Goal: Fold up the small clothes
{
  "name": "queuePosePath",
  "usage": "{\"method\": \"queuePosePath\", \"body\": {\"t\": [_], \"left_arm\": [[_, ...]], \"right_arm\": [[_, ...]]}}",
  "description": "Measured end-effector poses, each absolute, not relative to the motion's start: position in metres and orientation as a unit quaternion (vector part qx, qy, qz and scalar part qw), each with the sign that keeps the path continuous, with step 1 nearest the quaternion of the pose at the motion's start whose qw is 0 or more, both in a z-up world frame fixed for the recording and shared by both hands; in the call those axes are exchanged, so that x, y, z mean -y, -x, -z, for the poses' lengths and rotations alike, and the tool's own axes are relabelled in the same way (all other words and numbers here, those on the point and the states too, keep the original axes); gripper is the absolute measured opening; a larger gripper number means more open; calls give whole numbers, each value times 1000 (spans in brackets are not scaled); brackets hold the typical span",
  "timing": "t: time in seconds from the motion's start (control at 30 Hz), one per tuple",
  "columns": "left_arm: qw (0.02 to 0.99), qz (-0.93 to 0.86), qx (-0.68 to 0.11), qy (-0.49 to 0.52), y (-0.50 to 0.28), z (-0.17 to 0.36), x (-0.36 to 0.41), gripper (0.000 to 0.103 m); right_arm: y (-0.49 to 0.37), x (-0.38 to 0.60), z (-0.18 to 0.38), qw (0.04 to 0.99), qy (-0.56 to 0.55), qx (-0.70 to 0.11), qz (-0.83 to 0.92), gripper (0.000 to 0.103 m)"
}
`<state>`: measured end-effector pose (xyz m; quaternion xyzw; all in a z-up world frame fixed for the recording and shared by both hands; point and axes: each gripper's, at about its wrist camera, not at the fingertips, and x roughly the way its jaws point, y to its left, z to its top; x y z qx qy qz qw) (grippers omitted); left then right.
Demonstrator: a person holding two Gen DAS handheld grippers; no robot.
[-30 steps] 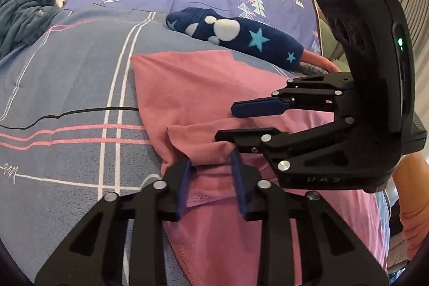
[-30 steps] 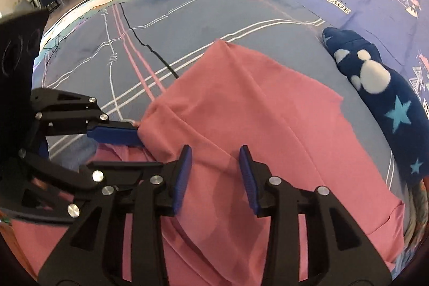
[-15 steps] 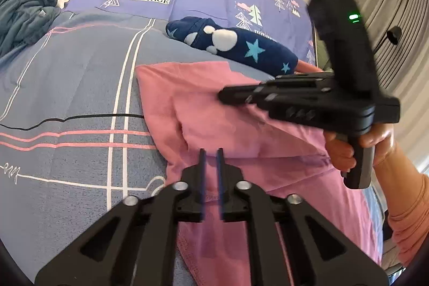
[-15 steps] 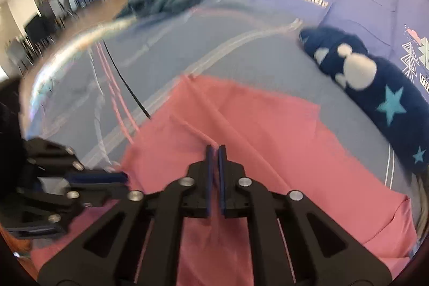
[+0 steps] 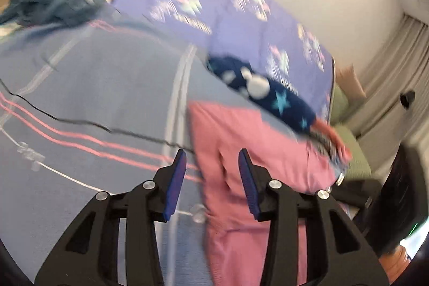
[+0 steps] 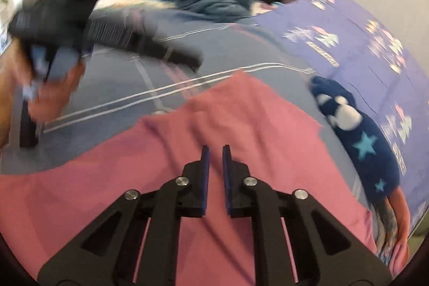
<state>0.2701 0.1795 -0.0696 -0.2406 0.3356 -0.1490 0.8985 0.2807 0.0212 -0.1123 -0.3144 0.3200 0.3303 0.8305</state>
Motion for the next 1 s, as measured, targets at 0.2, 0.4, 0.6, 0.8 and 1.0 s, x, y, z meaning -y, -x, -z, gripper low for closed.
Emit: {"method": "queuePosePath", "body": {"t": [0.2,0.4,0.6,0.8,1.0], "left_arm": [[898,142,-339,244,-270,71,-187,42],[896,138,-357,224,-276,79,-181,42],[895,135,-356,231,-275,81,-184,42],[894,137,-360,228,-275,83,-181,42],[890,139,-369,229,-277,87,-180,42]], "right_arm": [[-306,-44,138,829,302,-347,-318,12],[-323,-42,131,835,269,-362,-315,25],[-314,-43,128,843,283,-343,-304,28],[-316,-39,124,849,280,-334,-299,27],[-324,-39,126,850,288,-333,-290,27]]}}
